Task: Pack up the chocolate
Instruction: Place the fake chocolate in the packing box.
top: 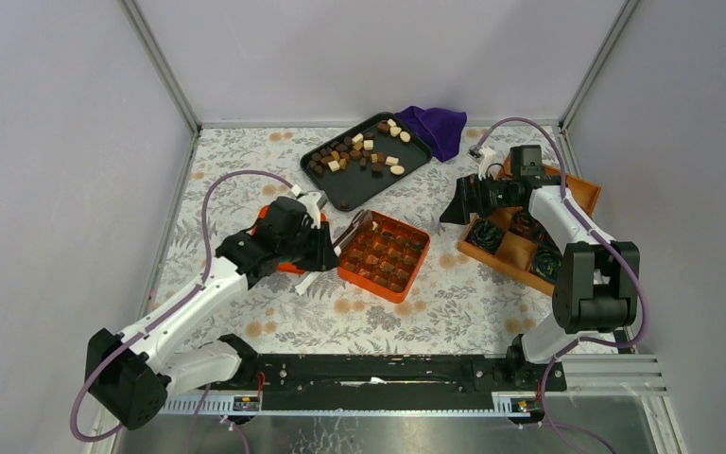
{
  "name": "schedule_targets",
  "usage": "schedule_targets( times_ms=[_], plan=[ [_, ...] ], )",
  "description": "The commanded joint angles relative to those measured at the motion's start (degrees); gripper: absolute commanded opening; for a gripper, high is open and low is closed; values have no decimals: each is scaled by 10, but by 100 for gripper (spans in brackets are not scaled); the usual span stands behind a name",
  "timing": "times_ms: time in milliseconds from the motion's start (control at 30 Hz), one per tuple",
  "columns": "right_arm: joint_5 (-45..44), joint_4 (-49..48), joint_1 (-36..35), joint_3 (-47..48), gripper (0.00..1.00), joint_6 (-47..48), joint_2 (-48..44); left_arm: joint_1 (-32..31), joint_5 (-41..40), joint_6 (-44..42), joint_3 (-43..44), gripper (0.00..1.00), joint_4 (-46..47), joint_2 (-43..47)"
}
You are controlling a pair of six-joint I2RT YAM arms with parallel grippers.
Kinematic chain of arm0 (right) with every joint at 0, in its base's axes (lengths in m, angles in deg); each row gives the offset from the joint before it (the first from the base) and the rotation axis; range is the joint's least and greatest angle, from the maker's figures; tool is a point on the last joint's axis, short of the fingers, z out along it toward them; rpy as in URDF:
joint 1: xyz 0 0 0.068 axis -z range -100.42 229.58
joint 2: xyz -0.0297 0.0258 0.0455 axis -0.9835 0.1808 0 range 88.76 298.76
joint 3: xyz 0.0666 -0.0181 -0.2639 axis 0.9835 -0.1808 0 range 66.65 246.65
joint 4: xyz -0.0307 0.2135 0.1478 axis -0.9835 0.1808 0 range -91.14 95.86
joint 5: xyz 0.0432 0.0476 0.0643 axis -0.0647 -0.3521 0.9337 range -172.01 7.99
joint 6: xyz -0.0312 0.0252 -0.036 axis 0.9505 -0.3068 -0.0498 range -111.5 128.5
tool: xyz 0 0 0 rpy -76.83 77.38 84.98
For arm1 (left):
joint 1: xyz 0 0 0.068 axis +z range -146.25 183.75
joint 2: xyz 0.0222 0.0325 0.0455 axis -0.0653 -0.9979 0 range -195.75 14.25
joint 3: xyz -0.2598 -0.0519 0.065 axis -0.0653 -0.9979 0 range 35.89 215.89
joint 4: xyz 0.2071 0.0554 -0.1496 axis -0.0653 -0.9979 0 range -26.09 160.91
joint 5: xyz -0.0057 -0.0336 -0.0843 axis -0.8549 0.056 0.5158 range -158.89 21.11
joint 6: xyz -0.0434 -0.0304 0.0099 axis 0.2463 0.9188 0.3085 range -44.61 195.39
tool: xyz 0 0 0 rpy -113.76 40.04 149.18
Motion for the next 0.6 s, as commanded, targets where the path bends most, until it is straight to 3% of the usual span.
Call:
schedule_targets(
  times_ms=[0, 300, 567],
  plan=[
    [17, -3, 1, 11, 100, 7, 0, -21, -52, -7, 19, 0, -2, -15],
    [17, -6, 1, 8, 100, 6, 0, -43, -86, -18, 39, 2, -21, -41],
    [20, -5, 1, 8, 100, 7, 1, -47, -99, -13, 56, 22, -39, -61]
  ],
)
